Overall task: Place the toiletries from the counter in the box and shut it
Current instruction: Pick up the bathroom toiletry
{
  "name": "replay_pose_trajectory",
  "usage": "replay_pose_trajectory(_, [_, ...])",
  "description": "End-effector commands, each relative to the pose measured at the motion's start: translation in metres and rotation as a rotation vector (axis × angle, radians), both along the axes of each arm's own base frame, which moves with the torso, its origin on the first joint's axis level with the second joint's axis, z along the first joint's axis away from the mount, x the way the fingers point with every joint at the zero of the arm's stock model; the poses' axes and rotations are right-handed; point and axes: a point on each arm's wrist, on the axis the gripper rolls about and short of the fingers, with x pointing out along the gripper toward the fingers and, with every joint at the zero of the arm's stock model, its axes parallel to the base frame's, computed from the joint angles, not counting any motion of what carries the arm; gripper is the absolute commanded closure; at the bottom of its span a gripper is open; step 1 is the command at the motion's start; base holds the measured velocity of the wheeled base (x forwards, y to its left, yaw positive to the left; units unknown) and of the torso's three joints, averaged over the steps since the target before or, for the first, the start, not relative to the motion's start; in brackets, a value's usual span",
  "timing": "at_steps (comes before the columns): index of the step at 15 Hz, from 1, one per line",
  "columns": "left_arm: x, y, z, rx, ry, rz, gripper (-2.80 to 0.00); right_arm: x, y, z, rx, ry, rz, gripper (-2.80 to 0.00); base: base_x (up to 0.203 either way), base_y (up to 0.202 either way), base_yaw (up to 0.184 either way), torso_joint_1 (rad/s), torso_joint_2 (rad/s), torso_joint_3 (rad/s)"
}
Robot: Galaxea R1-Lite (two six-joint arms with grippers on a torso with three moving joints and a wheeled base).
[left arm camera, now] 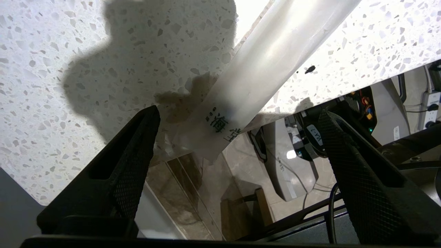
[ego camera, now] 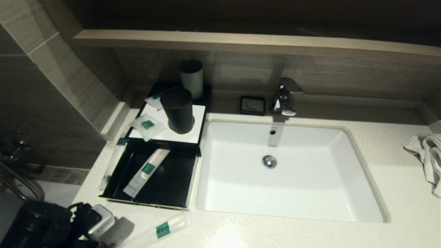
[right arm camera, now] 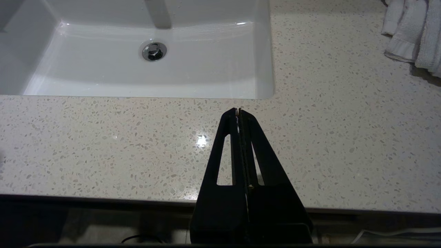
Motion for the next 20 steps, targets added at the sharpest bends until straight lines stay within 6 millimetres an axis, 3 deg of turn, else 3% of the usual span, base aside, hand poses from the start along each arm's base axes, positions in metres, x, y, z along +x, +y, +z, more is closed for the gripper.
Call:
replay_pose_trajectory(1, [0.0006, -0.0003, -0.0007, 0.003, 0.004, 0.000, -2.80, 0.0000, 0.0000, 0.0000, 0.000, 0.000, 0.000, 0.00, 0.000, 0.000, 0.000, 0.000, 0.00, 0.000])
replay_pose_trajectory(14, [0.0006, -0.0002, -0.0007, 0.006, 0.003, -0.005, -2.80, 0.0000, 0.0000, 0.0000, 0.000, 0.000, 0.000, 0.00, 0.000, 0.000, 0.000, 0.000, 0.00, 0.000])
replay_pose_trajectory(15, [0.0010, -0.0004, -0.0006, 0.006, 0.003, -0.005, 0.00, 0.0000, 0.0000, 0.0000, 0.000, 0.000, 0.000, 0.00, 0.000, 0.000, 0.000, 0.000, 0.00, 0.000])
replay_pose_trajectory(20, [-0.0006, 0.0002, -0.0025, 0.010, 0.012, -0.005, 0.00, 0.0001, 0.0000, -0.0004, 0.000, 0.001, 0.000, 0.00, 0.000, 0.000, 0.000, 0.000, 0.00, 0.000])
